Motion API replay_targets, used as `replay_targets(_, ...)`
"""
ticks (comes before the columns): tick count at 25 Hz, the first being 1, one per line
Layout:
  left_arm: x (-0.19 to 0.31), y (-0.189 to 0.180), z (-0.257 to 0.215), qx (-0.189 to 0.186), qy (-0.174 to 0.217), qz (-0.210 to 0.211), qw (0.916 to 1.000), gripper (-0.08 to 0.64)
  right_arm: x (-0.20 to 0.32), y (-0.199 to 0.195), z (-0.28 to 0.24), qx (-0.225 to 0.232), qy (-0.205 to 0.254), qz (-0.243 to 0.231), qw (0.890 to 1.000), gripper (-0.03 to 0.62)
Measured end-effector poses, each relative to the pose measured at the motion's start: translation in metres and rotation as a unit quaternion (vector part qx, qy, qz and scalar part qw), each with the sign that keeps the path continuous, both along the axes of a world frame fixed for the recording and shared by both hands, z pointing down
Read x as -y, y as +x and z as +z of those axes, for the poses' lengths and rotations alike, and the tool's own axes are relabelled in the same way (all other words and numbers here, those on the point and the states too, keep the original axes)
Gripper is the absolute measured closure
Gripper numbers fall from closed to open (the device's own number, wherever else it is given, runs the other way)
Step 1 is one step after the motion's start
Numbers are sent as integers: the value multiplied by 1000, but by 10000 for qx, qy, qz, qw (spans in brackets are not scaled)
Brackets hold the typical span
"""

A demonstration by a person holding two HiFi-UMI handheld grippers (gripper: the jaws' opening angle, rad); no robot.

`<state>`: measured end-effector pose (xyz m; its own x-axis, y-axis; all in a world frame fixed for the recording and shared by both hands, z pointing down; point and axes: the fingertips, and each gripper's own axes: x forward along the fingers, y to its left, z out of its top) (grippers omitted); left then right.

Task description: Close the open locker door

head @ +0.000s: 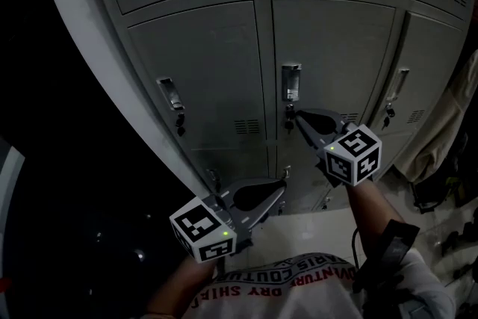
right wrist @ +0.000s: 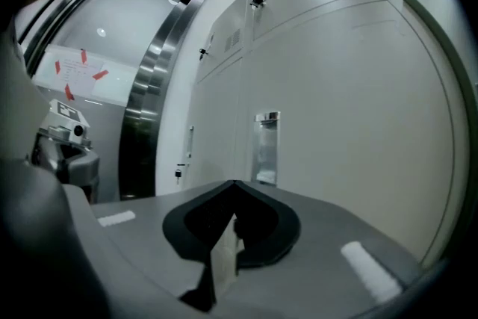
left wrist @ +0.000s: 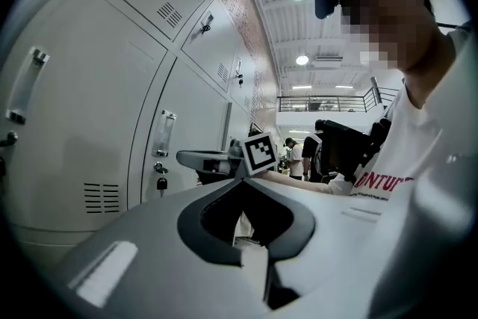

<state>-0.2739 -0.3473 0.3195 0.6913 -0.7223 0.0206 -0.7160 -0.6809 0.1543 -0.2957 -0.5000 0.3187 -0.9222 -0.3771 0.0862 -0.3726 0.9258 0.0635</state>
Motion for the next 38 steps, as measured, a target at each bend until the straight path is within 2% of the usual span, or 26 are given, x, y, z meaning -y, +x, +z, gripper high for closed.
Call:
replay_targets(4, -19, 20, 3, -49, -61, -35, 10000, 557, -76, 30, 9, -39, -334, -646, 9973, 597)
replay_targets(7, -46, 46, 6, -75, -112, 42, 9999, 557, -135, 70, 19, -44, -636, -862, 9942, 597)
replay_targets(11, -101, 98, 12, -135, -138, 189, 9996, 557, -218, 142, 39, -35, -1213, -817, 9892, 597)
replay_targets(17, -216, 197, 26, -274, -105, 307, 9991, 557, -359, 273, 55, -135, -1311, -608, 9894, 597)
replay_targets(22, -299, 268, 47, -154, -318, 385, 9986, 557, -445, 346, 65, 110, -1650, -623, 9843, 597)
replay_targets(29, -353, 313, 41, 127, -303, 457, 9984, 557, -507, 382, 53, 263, -1490, -767, 9855, 597)
replay_targets(38, -369, 331, 33, 275, -235, 466, 9983, 557, -525, 394, 46, 328, -1431, -835, 9856, 597)
